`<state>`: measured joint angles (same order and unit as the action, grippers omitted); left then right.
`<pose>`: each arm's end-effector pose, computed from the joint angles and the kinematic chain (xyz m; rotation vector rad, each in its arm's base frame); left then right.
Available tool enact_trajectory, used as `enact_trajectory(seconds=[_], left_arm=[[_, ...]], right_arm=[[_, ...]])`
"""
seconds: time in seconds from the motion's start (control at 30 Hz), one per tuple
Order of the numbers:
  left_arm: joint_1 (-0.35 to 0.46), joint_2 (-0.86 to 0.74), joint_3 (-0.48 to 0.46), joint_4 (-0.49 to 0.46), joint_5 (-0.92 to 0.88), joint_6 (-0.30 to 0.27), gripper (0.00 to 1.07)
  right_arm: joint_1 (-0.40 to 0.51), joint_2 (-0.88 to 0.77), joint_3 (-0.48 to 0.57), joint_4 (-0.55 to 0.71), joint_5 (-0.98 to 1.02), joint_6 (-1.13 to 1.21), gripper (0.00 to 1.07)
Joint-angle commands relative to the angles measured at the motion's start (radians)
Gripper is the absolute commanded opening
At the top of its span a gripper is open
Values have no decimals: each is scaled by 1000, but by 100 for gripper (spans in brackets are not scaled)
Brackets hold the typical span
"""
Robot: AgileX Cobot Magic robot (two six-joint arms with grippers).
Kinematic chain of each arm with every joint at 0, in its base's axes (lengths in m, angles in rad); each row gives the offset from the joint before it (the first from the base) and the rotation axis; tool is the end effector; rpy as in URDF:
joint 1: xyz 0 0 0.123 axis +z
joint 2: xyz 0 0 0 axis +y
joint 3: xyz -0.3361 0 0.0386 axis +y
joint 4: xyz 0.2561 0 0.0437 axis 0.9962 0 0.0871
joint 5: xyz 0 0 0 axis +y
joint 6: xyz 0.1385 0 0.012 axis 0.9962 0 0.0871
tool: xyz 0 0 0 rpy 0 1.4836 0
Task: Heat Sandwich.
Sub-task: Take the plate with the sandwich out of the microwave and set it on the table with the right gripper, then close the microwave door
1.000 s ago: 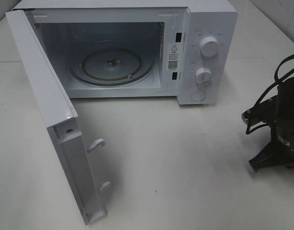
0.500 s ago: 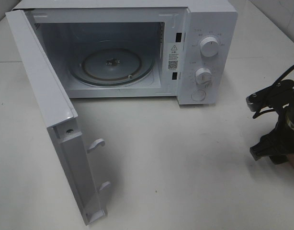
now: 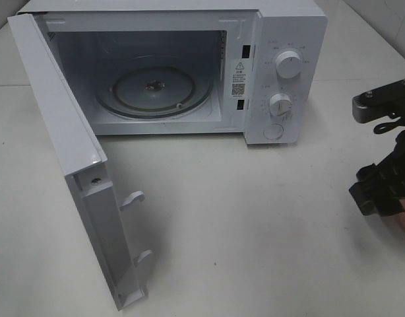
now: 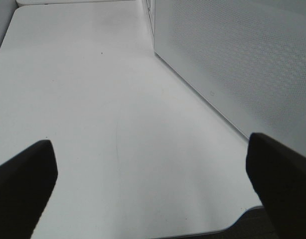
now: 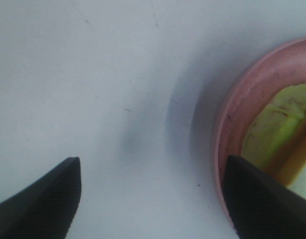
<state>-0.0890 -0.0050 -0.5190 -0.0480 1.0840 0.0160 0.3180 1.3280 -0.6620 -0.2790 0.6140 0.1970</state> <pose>-0.0133 -0.0047 0.2626 0.1108 2.0412 -0.1030 0.2329 0.0534 0.2080 -0.4326 2.6898 -0.1376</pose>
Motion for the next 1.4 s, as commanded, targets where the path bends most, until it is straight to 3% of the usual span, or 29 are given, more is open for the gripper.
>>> enact_trajectory(seconds=[0.03, 0.6, 0.93, 1.17, 1.3, 1.4], left_arm=[[1, -15, 2, -4, -13, -5, 98], [1, -15, 2, -4, -13, -5, 98], [1, -15, 2, -4, -13, -5, 98], [1, -15, 2, -4, -13, -5, 98], [1, -15, 2, -4, -13, -5, 98], [1, -15, 2, -4, -13, -5, 98]], right_arm=[[-4, -127, -5, 108, 72, -111, 76], [-4, -603, -5, 111, 404, -114, 76], [-4, -793, 4, 106, 484, -112, 76], [-4, -948, 75, 103, 495, -102, 76], [-44, -1000, 121, 107, 495, -98, 76], [-131, -1051, 128, 107, 470, -102, 76]])
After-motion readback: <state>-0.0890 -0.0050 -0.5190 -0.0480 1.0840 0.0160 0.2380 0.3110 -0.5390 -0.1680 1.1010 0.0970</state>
